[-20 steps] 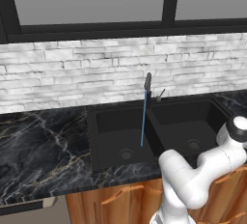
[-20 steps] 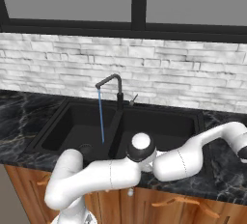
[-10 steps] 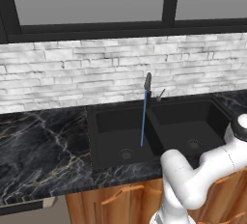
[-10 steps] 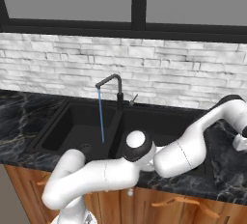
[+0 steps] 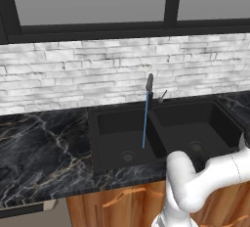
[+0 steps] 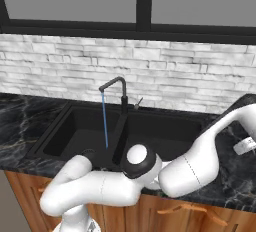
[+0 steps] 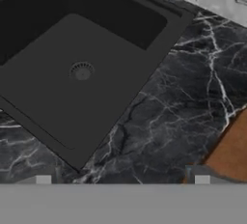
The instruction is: Pick the peach from the sink and place it on the cutting board to airdry. Then turn off the sink faucet.
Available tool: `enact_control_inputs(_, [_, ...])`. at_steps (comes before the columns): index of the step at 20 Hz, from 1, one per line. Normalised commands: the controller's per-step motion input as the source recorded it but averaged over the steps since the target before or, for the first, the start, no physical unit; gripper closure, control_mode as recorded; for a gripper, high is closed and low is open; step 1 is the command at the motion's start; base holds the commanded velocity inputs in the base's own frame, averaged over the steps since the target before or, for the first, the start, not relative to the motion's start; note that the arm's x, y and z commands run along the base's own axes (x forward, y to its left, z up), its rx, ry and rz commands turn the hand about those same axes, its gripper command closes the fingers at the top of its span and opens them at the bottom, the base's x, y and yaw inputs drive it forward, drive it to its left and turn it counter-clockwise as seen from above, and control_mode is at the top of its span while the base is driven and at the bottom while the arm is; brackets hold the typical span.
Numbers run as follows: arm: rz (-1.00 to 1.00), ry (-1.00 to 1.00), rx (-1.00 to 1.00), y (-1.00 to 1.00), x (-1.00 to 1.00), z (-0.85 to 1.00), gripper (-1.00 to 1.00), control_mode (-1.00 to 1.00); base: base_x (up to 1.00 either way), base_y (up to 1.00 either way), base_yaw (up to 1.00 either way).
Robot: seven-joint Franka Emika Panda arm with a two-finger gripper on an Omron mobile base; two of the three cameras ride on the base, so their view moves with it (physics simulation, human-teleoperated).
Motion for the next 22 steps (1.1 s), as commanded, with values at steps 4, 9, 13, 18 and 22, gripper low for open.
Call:
enact_control_inputs(4, [0.14,-0.37,0.07,0.97,-0.28,0.00,-1.00,-1.00,0.00,0.00,0.00])
enact_control_inputs(9, [0.11,-0.40,0.01,1.00,-0.21,0.06,-1.00,-1.00,0.00,0.00,0.00])
enact_control_inputs(13, [0.08,-0.39,-0.02,1.00,-0.20,0.01,-1.00,-1.00,0.00,0.00,0.00])
enact_control_inputs(18, [0.09,-0.20,-0.15,1.00,-0.27,0.12,-1.00,-1.00,0.00,0.00,0.00])
enact_control_inputs(22, [0.08,0.12,-0.18,1.00,-0.02,0.61,-1.00,-1.00,0.00,0.00,0.00])
